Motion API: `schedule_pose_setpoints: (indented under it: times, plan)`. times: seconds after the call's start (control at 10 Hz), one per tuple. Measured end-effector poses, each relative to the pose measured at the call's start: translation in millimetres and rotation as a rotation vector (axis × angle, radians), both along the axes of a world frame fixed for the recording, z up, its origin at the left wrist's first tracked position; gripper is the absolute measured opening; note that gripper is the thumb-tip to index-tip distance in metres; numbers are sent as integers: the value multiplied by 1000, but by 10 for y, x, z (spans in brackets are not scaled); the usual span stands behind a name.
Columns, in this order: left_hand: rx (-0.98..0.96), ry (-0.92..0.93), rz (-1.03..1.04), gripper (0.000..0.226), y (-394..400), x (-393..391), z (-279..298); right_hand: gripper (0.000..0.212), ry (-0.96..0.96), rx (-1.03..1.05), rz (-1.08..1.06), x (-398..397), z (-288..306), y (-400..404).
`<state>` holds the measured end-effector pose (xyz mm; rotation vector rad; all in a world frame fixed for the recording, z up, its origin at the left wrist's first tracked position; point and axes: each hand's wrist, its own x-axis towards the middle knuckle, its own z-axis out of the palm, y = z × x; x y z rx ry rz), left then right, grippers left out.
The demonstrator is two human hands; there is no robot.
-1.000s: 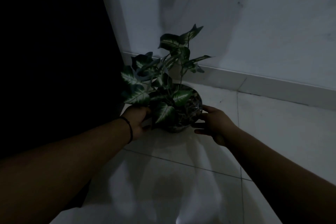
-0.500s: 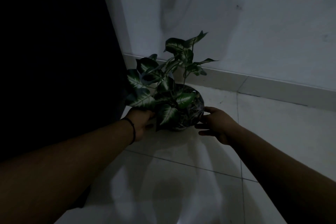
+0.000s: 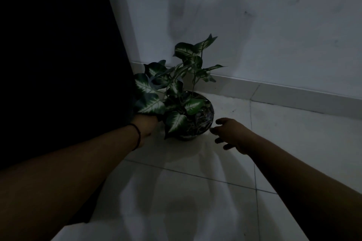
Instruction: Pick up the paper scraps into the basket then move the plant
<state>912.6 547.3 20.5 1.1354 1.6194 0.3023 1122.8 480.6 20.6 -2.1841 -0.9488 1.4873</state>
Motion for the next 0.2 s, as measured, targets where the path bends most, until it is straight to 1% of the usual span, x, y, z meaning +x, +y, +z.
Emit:
schedule_pose_setpoints:
  times: [0.1, 0.2]
  plan:
    - [187, 437, -293, 35, 35, -124, 7, 40, -91, -39, 106, 55, 48, -44]
    - [163, 592, -464, 38, 14, -209, 12, 37, -182, -29, 188, 105, 108, -89]
